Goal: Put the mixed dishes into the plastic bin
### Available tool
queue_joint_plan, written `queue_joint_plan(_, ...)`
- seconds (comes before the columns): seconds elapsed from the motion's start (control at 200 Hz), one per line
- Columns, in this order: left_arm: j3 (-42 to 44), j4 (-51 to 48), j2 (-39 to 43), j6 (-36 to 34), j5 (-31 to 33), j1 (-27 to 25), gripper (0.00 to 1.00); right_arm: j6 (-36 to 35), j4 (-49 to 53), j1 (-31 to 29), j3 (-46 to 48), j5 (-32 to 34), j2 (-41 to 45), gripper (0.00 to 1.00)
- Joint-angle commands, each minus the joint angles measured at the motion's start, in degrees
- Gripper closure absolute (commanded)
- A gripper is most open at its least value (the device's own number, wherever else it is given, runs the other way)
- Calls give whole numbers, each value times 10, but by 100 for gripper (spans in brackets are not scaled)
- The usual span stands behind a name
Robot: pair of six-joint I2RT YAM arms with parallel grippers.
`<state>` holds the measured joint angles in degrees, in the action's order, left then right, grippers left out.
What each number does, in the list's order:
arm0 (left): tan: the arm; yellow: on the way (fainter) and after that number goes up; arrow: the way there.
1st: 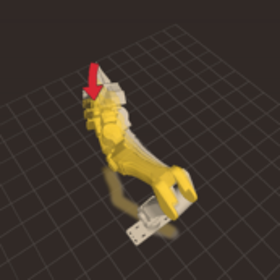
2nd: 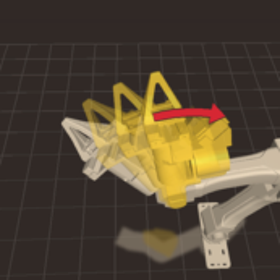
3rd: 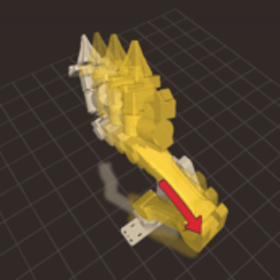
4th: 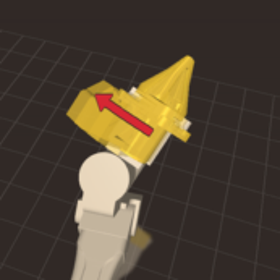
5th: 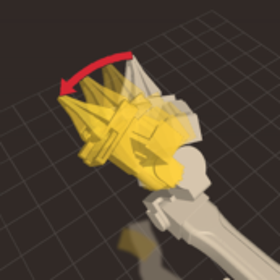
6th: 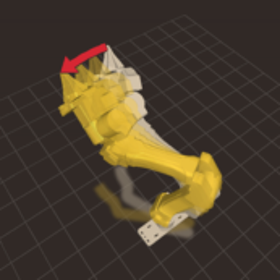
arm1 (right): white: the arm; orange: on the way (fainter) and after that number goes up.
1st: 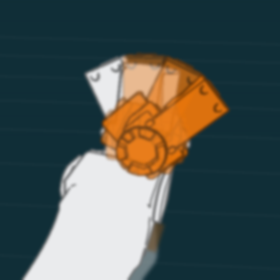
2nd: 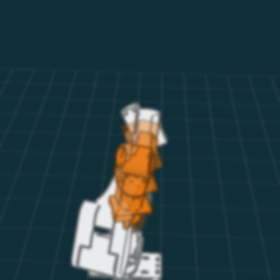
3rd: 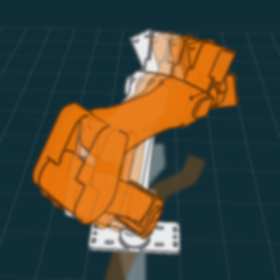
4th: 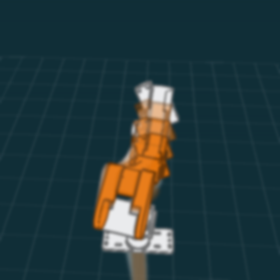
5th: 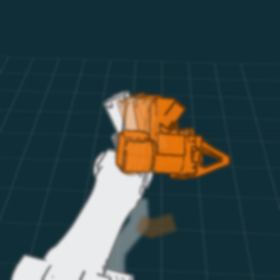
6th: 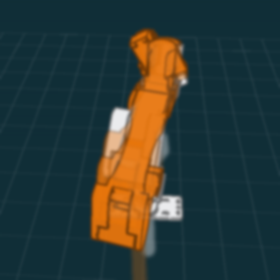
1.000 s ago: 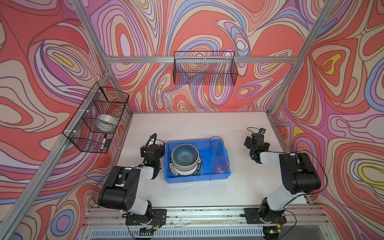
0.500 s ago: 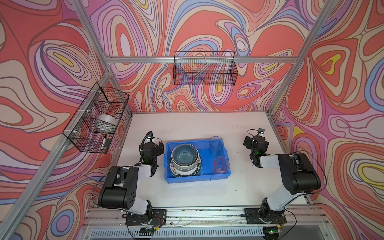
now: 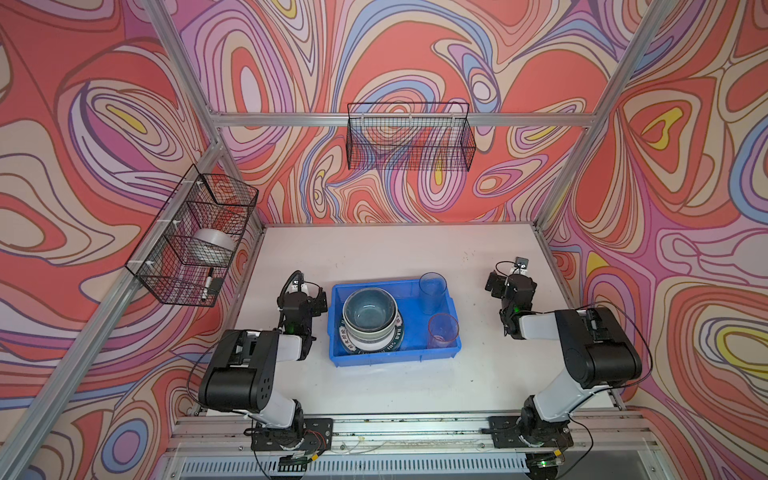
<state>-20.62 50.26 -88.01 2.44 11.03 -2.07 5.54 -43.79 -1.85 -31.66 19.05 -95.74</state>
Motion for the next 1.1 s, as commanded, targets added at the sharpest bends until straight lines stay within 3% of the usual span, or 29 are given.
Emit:
queue_joint_plan(0.0, 2, 25, -1, 7, 10, 4, 0, -10, -24, 0, 11, -24, -2, 2)
queue_joint_plan(0.371, 1, 25, -2, 5, 3, 3, 0, -8, -30, 11, 17, -63, -1, 1)
queue_joint_plan(0.501, 1, 26, -2, 4, 3, 3, 0, -24, -91, 12, 43, -101, -16, 2)
queue_joint_plan(0.536, 1, 25, -1, 4, 3, 3, 0, -29, -139, 11, 57, -92, -30, 2)
queue_joint_plan(0.576, 1, 25, -1, 4, 3, 3, 0, -20, -99, 12, 51, -94, -17, 2)
queue_joint_plan(1.092, -3, 19, -2, 5, 3, 4, 0, -25, -121, 11, 54, -88, -24, 1)
